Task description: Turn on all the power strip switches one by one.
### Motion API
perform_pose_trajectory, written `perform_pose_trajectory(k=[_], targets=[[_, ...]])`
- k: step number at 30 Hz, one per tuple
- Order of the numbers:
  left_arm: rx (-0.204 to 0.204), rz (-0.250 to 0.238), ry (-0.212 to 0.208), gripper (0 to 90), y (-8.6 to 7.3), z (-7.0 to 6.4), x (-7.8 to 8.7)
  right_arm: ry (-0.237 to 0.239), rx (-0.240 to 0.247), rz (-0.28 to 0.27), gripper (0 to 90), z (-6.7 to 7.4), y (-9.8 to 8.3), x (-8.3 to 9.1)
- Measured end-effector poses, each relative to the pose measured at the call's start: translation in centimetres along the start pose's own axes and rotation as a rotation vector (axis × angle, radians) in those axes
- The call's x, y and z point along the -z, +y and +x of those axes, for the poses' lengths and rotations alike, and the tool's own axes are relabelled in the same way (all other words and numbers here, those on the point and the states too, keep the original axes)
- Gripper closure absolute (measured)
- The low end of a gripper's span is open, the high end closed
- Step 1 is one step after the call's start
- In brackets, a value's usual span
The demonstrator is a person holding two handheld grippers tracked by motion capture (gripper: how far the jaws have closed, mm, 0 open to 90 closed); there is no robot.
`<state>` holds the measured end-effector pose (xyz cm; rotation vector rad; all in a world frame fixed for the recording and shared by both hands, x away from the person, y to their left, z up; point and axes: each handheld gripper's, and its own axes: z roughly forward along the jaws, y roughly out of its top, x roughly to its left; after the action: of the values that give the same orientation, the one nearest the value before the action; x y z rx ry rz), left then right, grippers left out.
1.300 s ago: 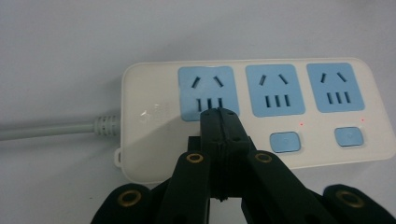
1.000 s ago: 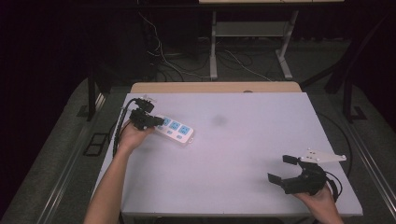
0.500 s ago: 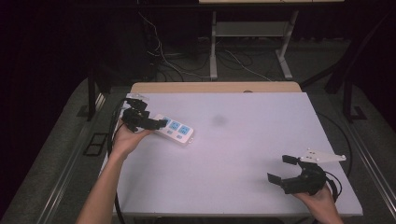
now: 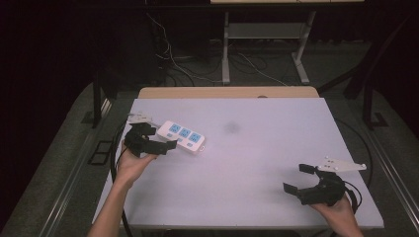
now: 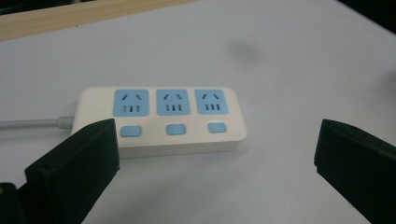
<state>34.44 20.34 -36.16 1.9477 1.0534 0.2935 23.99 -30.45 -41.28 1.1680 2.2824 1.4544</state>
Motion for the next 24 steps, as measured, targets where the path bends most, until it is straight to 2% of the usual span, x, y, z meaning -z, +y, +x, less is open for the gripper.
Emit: perform_pose_trajectory(k=[4,9,14,24], targets=[[0.006,-0.018,-0.019,0.0,-1.0,-0.7,0.3,0.000,0.002,0.001,1.6,0.0,0.0,0.0],[-0.007,-0.039,-0.022,0.0,-1.9,-1.5,0.8,0.001,0.003,0.002,1.6,0.0,0.0,-0.1],[0.005,-0.062,-0.035,0.0,-3.1,-2.3,0.9,0.001,0.001,0.004,1.6,0.1,0.0,0.0],[-0.039,-0.070,-0.090,0.0,-5.4,-5.1,0.3,0.005,0.004,0.006,1.6,0.2,0.0,-0.1]])
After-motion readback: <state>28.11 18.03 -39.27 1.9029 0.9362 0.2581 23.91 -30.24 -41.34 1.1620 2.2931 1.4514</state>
